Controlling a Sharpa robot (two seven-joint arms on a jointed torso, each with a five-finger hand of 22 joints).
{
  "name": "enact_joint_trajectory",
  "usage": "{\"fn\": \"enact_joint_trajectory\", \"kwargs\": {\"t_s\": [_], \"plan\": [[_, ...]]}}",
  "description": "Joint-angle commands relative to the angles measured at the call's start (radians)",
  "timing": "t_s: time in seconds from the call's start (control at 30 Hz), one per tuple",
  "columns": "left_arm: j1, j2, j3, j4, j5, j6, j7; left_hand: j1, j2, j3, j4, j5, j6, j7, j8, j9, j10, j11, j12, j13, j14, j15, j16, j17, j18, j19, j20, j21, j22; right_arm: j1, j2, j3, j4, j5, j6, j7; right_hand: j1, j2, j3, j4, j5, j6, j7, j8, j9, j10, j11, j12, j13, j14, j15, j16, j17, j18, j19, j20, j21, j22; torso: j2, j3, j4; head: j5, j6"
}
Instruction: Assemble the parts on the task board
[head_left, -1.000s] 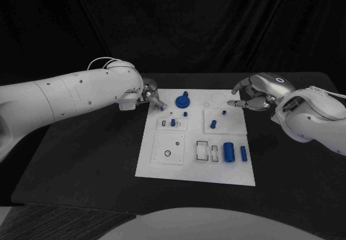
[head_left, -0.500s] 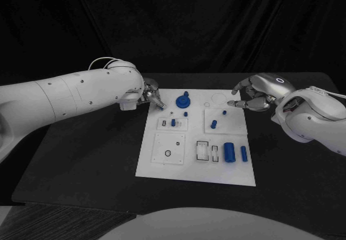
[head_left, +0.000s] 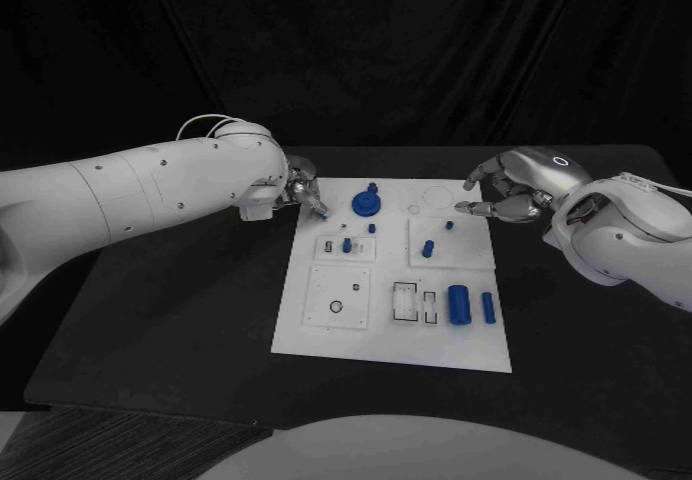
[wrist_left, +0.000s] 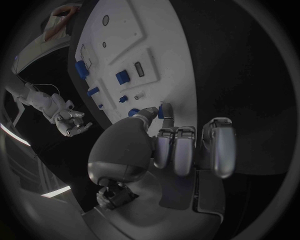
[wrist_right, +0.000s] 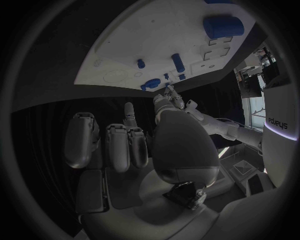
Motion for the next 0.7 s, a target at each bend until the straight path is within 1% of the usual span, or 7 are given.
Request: {"fn": "enact_joint_trajectory", "kwargs": {"t_s": [0.03, 0.13, 0.23, 0.37, 0.5, 0.63, 0.7], "plan": [[-0.002, -0.005, 0.001, 0.01, 0.0, -0.039, 0.003, -0.012, -0.019, 0.107, -0.02, 0.041, 0.024, -0.011, 0.003, 0.027, 0.118, -0.01, 0.007, 0.266, 0.116, -0.009, 0.014, 0.267, 0.003, 0.001, -0.006, -0.01, 0.214, -0.002, 0.0, 0.001, 0.0, -0.001, 0.007, -0.014, -0.006, 0.024, 0.026, 0.0, 0.027, 0.001, 0.001, 0.016, -0.012, 0.097, 0.003, 0.02, 0.267, 0.072, 0.008, -0.017, 0.105, 0.035, 0.0, 0.005, -0.019, 0.19, 0.0, 0.0001, 0.0002, 0.001, 0.0], [-0.002, -0.016, 0.001, 0.026, 0.0, -0.063, -0.008, -0.019, -0.023, 0.117, -0.021, 0.04, 0.027, -0.012, 0.005, 0.029, 0.118, -0.011, 0.007, 0.266, 0.116, -0.01, 0.014, 0.267, 0.002, 0.002, -0.006, -0.009, 0.214, -0.002, 0.0, 0.001, 0.0, -0.001, 0.008, -0.015, -0.006, 0.024, 0.026, 0.0, 0.027, 0.001, 0.001, 0.016, -0.012, 0.097, 0.003, 0.02, 0.267, 0.072, 0.008, -0.017, 0.105, 0.035, 0.0, 0.005, -0.019, 0.19, 0.0, -0.0004, -0.0006, 0.002, 0.0], [0.0, -0.031, 0.001, 0.048, 0.0, -0.08, -0.012, -0.024, -0.026, 0.124, -0.022, 0.042, 0.029, -0.012, 0.006, 0.031, 0.118, -0.011, 0.007, 0.266, 0.116, -0.01, 0.014, 0.267, 0.002, 0.003, -0.007, -0.009, 0.215, -0.002, -0.001, 0.001, 0.0, -0.001, 0.008, -0.016, -0.006, 0.024, 0.026, 0.0, 0.027, 0.001, 0.001, 0.016, -0.012, 0.097, 0.003, 0.02, 0.267, 0.072, 0.008, -0.017, 0.105, 0.035, 0.0, 0.005, -0.019, 0.19, 0.001, -0.0008, 0.0003, 0.002, 0.0], [0.005, -0.057, 0.001, 0.091, 0.0, -0.105, -0.013, -0.03, -0.03, 0.146, -0.028, 0.049, 0.031, -0.014, 0.009, 0.035, 0.118, -0.013, 0.007, 0.266, 0.116, -0.011, 0.014, 0.267, 0.002, 0.004, -0.008, -0.009, 0.215, -0.002, -0.002, 0.001, 0.0, -0.001, 0.009, -0.017, -0.006, 0.024, 0.026, 0.0, 0.027, 0.001, 0.001, 0.016, -0.012, 0.097, 0.003, 0.02, 0.267, 0.072, 0.008, -0.017, 0.105, 0.035, 0.0, 0.005, -0.019, 0.19, 0.001, -0.0006, 0.0007, 0.003, 0.0], [0.015, -0.089, 0.001, 0.14, 0.0, -0.126, -0.012, -0.035, -0.031, 0.16, -0.031, 0.054, 0.033, -0.014, 0.012, 0.039, 0.118, -0.013, 0.007, 0.266, 0.116, -0.012, 0.014, 0.267, 0.002, 0.004, -0.008, -0.011, 0.214, -0.002, -0.003, 0.001, 0.0, -0.001, 0.01, -0.018, -0.006, 0.026, 0.026, 0.0, 0.029, 0.0, 0.001, 0.015, -0.013, 0.097, 0.004, 0.02, 0.267, 0.071, 0.009, -0.018, 0.104, 0.035, -0.001, 0.005, -0.021, 0.19, 0.0, -0.0006, 0.0008, 0.009, 0.0], [0.029, -0.126, 0.001, 0.197, 0.0, -0.124, -0.027, -0.038, -0.033, 0.165, -0.031, 0.055, 0.034, -0.014, 0.013, 0.04, 0.118, -0.013, 0.007, 0.266, 0.116, -0.012, 0.014, 0.267, 0.002, 0.004, -0.008, -0.01, 0.215, -0.002, -0.004, 0.001, 0.001, -0.001, 0.013, -0.021, -0.006, 0.026, 0.026, 0.0, 0.029, 0.0, 0.001, 0.015, -0.013, 0.097, 0.004, 0.02, 0.267, 0.071, 0.009, -0.018, 0.104, 0.035, -0.001, 0.005, -0.021, 0.19, -0.001, 0.0003, 0.0015, 0.004, 0.0], [0.032, -0.138, 0.001, 0.213, 0.005, -0.119, -0.035, -0.044, -0.035, 0.17, -0.029, 0.054, 0.036, -0.014, 0.015, 0.042, 0.118, -0.013, 0.007, 0.266, 0.116, -0.012, 0.014, 0.267, 0.003, 0.003, -0.008, -0.013, 0.214, -0.002, -0.004, 0.001, 0.001, -0.001, 0.015, -0.022, -0.006, 0.026, 0.026, 0.0, 0.029, 0.0, 0.001, 0.015, -0.013, 0.097, 0.004, 0.02, 0.267, 0.071, 0.009, -0.018, 0.104, 0.035, -0.001, 0.005, -0.021, 0.19, -0.002, 0.0006, 0.0016, 0.004, 0.0]]}}
